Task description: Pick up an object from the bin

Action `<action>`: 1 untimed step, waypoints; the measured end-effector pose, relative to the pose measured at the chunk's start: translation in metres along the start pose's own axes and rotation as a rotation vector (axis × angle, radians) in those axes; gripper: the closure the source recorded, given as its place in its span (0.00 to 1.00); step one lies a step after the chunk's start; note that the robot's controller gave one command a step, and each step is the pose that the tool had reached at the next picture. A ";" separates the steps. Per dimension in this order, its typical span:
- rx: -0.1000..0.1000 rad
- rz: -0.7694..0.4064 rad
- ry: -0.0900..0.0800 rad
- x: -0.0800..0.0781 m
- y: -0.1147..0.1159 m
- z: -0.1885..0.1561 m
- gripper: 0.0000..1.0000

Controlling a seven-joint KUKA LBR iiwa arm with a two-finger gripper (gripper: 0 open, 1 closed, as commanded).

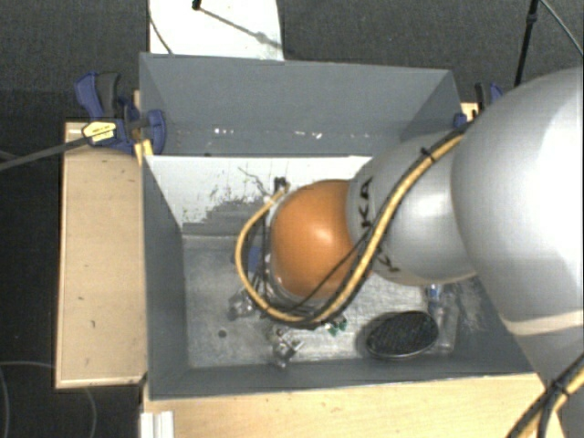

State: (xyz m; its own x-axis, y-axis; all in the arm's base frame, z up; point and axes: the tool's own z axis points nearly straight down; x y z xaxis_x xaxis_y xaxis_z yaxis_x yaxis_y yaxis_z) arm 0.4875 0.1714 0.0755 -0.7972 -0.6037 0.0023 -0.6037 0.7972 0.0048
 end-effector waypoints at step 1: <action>0.007 0.007 -0.002 0.053 -0.062 -0.030 0.00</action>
Offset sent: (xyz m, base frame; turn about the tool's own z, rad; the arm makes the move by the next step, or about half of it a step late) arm -0.0055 -0.0778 0.0289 0.0003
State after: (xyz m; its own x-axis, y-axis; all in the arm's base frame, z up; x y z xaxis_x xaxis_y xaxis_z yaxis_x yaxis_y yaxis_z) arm 0.4827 0.0898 0.1055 -0.8016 -0.5978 0.0000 -0.5978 0.8016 -0.0019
